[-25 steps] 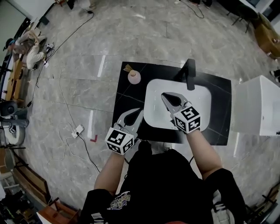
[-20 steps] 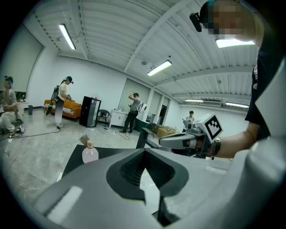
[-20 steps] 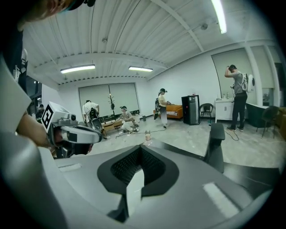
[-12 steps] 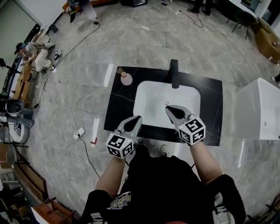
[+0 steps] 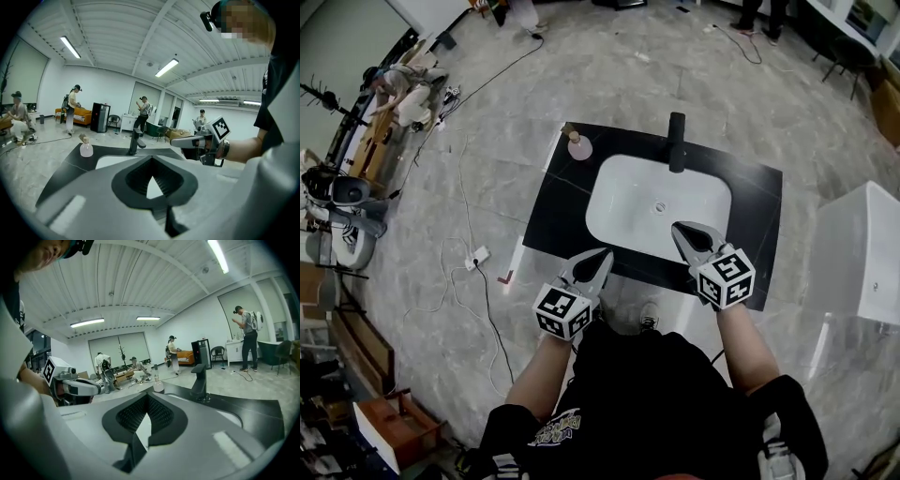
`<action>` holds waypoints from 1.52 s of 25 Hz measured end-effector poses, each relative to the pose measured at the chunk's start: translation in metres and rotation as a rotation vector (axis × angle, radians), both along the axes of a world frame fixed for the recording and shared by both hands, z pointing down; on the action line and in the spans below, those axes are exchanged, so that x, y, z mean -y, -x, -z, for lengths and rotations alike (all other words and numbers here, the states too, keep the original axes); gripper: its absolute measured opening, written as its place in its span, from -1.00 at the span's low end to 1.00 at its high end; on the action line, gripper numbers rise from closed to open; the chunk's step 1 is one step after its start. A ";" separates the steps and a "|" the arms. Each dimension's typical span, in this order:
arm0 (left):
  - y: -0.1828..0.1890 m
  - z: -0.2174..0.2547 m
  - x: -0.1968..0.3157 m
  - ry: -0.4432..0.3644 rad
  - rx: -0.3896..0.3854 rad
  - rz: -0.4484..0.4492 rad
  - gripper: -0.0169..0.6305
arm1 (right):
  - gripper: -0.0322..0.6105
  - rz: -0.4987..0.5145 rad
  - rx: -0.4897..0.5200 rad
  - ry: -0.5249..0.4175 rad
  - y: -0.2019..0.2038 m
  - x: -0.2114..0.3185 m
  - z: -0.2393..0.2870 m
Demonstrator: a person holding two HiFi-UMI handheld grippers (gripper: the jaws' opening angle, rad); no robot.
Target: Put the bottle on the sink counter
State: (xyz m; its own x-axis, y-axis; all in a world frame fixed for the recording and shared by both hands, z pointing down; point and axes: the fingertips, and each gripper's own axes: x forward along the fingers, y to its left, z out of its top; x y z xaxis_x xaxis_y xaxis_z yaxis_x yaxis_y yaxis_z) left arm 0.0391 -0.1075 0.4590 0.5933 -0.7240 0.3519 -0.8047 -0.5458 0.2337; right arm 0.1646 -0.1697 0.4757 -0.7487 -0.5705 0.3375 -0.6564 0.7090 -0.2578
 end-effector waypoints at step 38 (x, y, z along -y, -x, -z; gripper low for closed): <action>0.119 -0.006 -0.090 -0.012 -0.064 -0.152 -0.94 | -0.81 -0.048 -0.035 0.061 0.157 -0.134 -0.011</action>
State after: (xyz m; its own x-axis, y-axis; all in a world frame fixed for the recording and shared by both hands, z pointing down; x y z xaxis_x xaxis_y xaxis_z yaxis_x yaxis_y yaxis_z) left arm -0.0801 -0.0179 0.4655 0.7174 -0.6279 0.3016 -0.6961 -0.6632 0.2750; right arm 0.0079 -0.0359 0.4871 -0.7083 -0.5832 0.3977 -0.6985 0.6603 -0.2759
